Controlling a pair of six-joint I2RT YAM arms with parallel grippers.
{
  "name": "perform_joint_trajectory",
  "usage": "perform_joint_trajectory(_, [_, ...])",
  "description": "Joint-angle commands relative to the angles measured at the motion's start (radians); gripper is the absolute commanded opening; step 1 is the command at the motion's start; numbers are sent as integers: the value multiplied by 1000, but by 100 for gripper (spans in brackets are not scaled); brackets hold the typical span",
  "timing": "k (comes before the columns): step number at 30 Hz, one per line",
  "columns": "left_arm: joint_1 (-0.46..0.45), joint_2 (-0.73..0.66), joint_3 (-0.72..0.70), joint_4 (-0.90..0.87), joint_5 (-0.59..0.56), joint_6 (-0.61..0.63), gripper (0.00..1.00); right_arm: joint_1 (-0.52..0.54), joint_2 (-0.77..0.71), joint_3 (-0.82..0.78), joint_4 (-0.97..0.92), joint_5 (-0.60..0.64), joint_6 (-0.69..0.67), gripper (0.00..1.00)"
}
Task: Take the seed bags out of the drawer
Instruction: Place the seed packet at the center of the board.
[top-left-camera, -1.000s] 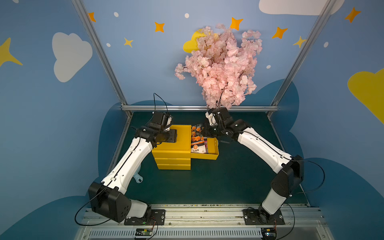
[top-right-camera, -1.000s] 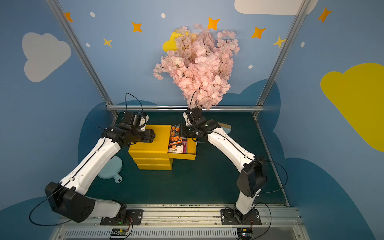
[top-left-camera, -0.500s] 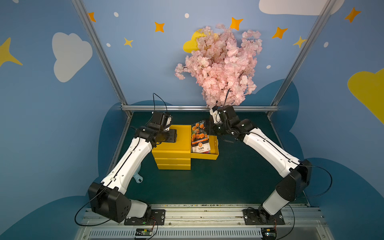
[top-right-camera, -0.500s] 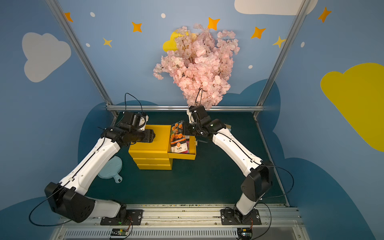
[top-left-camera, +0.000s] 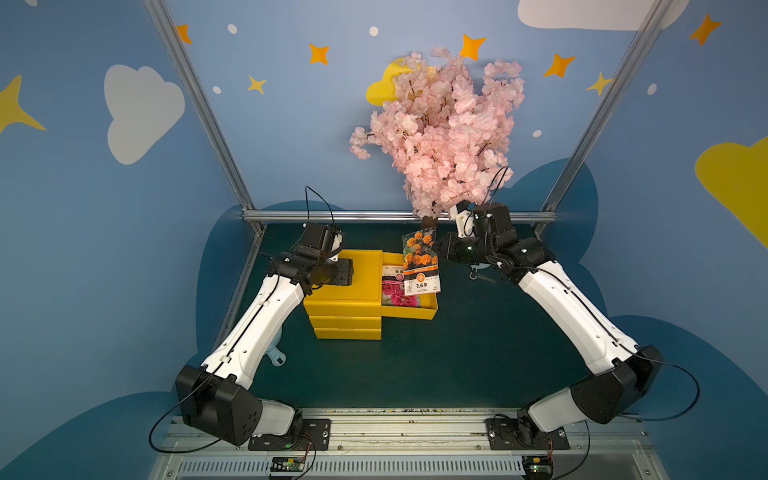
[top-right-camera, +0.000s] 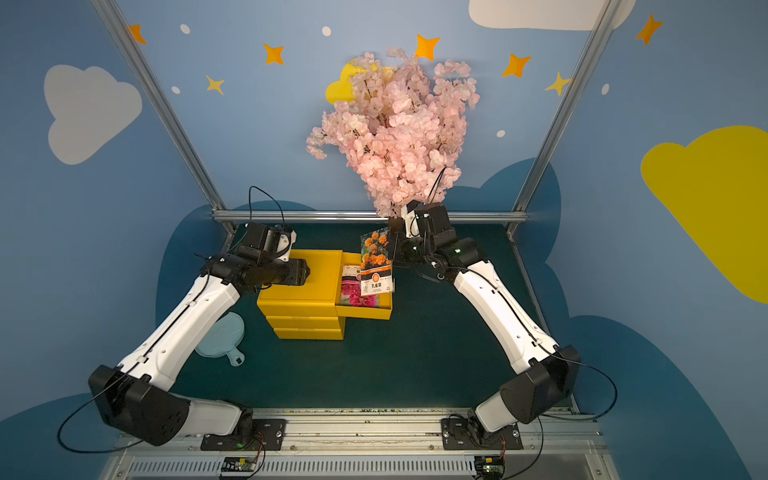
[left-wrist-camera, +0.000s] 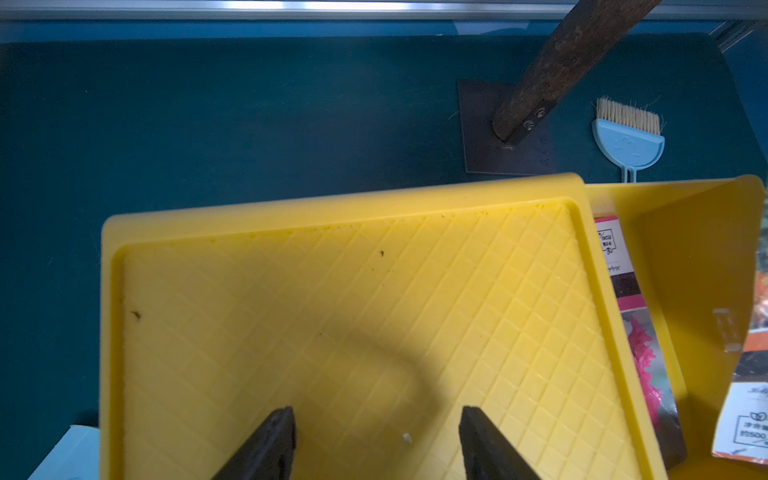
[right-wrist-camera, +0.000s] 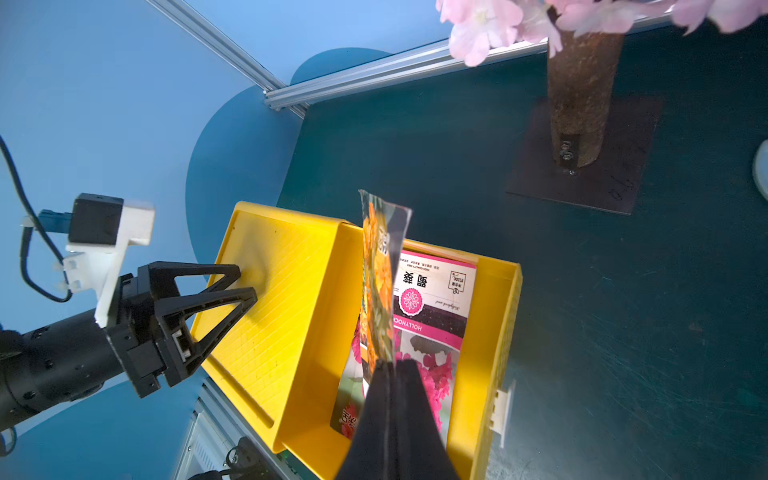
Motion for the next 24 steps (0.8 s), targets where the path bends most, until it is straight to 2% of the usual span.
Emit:
perform_joint_trajectory(1, [5,27,-21,-151,18,-10,67,-22,-60,-36,-25,-39,-16,0])
perform_joint_trajectory(11, [5,31,-14,-156,20,-6,67,-201,-226,-174,-29,-192,-31,0])
perform_joint_trajectory(16, [6,33,-8,-158,23,-5,67,-362,-298,-245,-41,-294,-41,0])
perform_joint_trajectory(22, [7,34,0,-162,24,-2,67,-551,-329,-314,-62,-351,-76,0])
perform_joint_trajectory(24, [7,33,2,-163,24,0,67,-579,-323,-336,-65,-327,-101,0])
